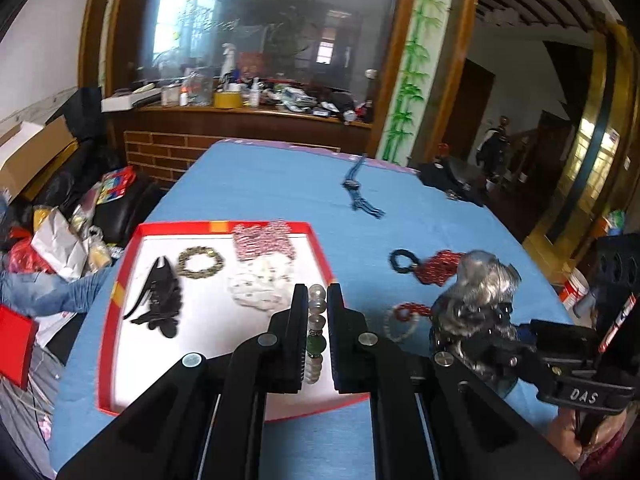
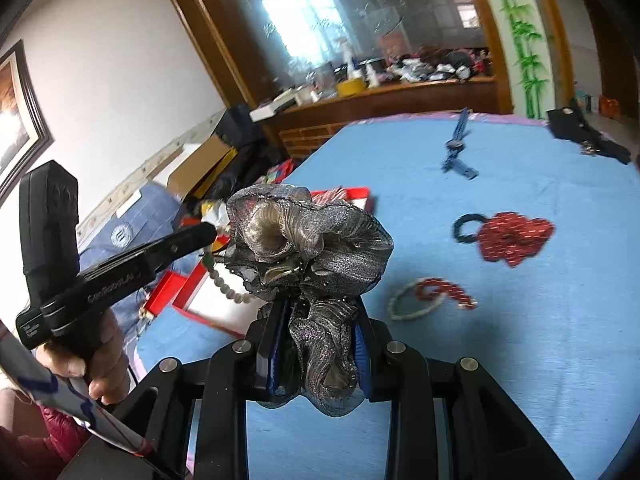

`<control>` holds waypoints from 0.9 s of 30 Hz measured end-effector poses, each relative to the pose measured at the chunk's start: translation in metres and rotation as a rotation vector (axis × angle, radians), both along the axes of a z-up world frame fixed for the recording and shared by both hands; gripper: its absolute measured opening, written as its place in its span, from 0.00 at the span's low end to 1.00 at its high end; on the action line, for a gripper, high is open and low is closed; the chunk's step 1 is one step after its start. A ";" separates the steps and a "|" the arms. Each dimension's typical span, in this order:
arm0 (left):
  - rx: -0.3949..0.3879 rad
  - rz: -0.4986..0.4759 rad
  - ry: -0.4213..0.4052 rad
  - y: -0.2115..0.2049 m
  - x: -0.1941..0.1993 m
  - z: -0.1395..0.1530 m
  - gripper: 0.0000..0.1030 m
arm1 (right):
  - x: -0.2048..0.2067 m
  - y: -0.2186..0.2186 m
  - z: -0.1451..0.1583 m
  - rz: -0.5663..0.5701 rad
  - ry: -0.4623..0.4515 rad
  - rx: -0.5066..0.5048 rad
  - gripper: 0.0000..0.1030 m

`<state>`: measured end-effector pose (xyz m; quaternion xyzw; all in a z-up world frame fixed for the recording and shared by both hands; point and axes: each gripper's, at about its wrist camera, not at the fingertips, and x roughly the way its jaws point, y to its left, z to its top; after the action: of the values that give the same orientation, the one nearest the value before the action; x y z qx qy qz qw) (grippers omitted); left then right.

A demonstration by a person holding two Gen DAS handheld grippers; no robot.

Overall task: Organize jewelry
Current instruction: 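Carry the grey scrunchie and pearl bracelet with both grippers over the red box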

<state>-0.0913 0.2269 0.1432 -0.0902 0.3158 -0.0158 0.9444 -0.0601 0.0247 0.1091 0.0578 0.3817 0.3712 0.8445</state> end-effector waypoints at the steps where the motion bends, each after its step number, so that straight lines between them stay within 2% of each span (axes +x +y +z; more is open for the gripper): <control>1: -0.003 0.008 0.006 0.005 0.002 -0.002 0.08 | 0.002 0.007 -0.002 0.012 0.014 -0.008 0.31; 14: -0.037 0.089 0.084 0.060 0.032 -0.035 0.08 | 0.018 0.085 -0.035 0.102 0.122 -0.132 0.33; 27: -0.021 0.119 0.154 0.084 0.068 -0.063 0.08 | 0.042 0.125 -0.070 0.107 0.193 -0.235 0.33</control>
<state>-0.0234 0.3113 0.0798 -0.1198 0.3814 0.0438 0.9156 -0.0180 0.1493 0.0389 -0.0263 0.5042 0.3611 0.7840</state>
